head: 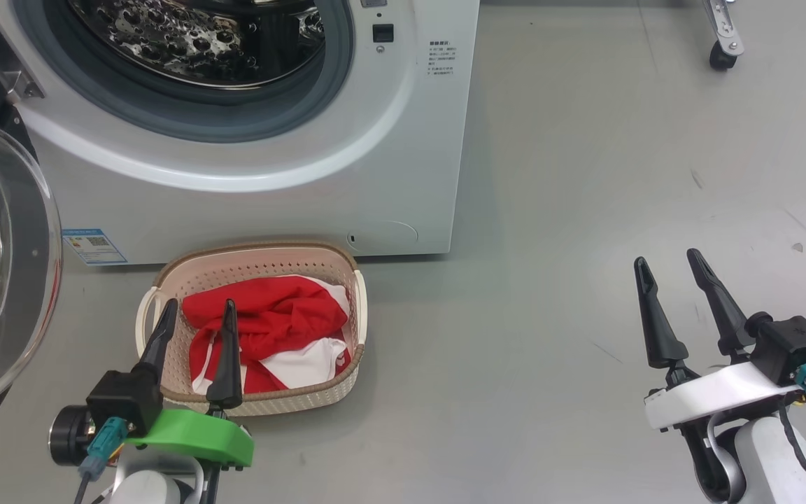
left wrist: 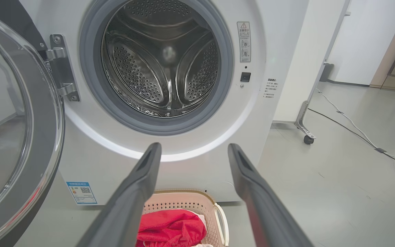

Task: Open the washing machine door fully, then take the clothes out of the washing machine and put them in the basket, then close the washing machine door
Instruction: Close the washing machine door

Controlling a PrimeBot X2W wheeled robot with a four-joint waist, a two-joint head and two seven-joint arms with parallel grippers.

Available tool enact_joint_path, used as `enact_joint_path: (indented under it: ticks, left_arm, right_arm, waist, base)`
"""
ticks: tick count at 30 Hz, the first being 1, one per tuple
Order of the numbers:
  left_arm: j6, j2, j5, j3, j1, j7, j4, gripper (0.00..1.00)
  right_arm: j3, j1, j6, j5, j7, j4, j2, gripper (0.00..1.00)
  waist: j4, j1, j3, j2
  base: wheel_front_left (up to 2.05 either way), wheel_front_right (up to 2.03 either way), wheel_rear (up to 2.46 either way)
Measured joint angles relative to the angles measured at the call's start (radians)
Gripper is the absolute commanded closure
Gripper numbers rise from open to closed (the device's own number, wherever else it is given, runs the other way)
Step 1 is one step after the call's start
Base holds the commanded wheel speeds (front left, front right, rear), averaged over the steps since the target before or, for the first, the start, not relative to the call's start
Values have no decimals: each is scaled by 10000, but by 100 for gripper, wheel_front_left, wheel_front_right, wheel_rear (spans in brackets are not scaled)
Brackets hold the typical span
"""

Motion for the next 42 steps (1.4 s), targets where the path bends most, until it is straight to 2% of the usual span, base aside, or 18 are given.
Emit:
enact_joint_path:
  ticks: [17,42]
  left_arm:
    - [4,0,17,10,0,0,-42,0]
    - [88,0,19,-6,0,0,-69,0]
  right_arm:
    - [-73,-5,0,0,0,0,2,0]
    - [-71,-5,0,0,0,2,2,0]
  waist:
    - [46,0,64,0]
    - [24,0,114,0]
  base:
    - [-62,62,0]
    - [-3,3,0]
